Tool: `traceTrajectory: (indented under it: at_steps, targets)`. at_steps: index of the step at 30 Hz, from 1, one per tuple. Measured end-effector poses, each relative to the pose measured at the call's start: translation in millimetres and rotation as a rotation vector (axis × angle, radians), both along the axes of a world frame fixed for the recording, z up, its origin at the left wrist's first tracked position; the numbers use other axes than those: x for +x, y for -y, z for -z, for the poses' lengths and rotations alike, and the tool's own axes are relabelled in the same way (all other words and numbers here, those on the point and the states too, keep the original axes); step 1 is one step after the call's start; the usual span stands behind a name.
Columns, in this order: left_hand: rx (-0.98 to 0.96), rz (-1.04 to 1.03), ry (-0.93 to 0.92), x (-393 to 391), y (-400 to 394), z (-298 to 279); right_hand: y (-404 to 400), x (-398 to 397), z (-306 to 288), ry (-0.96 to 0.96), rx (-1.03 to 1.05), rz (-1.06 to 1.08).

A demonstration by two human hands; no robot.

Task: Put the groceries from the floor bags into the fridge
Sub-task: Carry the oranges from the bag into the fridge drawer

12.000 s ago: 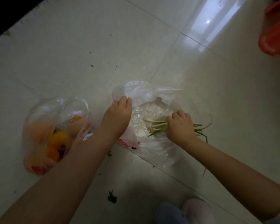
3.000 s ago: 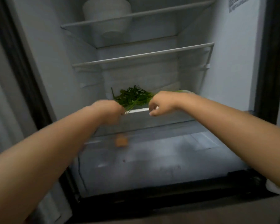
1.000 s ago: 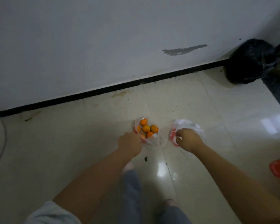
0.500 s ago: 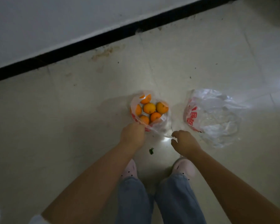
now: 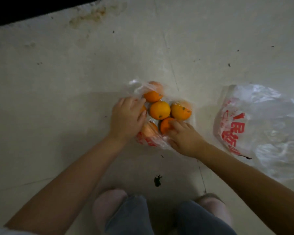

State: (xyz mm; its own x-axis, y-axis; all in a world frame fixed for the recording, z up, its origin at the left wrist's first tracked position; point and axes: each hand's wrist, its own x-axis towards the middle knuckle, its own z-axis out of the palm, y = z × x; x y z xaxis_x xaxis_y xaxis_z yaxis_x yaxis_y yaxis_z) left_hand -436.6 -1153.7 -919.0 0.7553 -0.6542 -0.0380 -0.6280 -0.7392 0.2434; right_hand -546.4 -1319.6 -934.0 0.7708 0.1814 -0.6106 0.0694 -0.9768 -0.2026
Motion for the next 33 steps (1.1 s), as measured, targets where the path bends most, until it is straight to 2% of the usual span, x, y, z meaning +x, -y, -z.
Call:
traceTrajectory:
  at_steps: [3, 5, 8, 10, 13, 15, 18, 22, 24, 25, 27, 29, 31, 33]
  targets:
    - [-0.063, 0.020, 0.163, 30, -1, 11, 3, -6, 4, 0.135, -0.002, -0.143]
    - [-0.034, 0.056, 0.170, 48, 6, 16, 10, -7, 2, 0.123, -0.007, -0.160]
    - [0.047, 0.060, -0.008, 64, 18, 17, 15, -12, 0, 0.111, -0.029, -0.150]
    - [0.115, -0.018, -0.226, 62, 26, 15, 12, -18, 0, -0.017, -0.030, -0.132]
    - [0.185, -0.172, -0.450, 54, 25, 30, 7, -37, 11, -0.207, -0.016, -0.098]
    - [0.139, -0.199, -0.496, 53, 16, 38, 4, -50, 21, -0.202, -0.016, -0.058]
    - [0.028, -0.230, -0.469, 53, -5, 49, -5, -58, 29, -0.207, -0.051, -0.008]
    - [0.063, -0.265, -0.522, 58, -37, 61, -15, -60, 34, -0.020, -0.087, 0.035]
    - [0.100, -0.246, -0.476, 59, -48, 60, -15, -57, 38, -0.002, -0.033, 0.046]
    - [0.091, -0.201, -0.385, 59, -53, 61, -14, -54, 37, 0.076, -0.021, 0.013]
    - [0.045, -0.061, -0.091, 56, -58, 61, -14, -46, 31, 0.249, 0.006, -0.025]
    - [-0.150, 0.155, 0.170, 48, -53, 58, -13, -36, 26, 0.318, 0.052, 0.038]
    - [-0.276, 0.343, 0.201, 37, -43, 51, -13, -30, 26, 0.346, 0.069, 0.142]
    - [-0.282, 0.441, 0.060, 23, -32, 44, -16, -20, 22, 0.274, 0.067, 0.257]
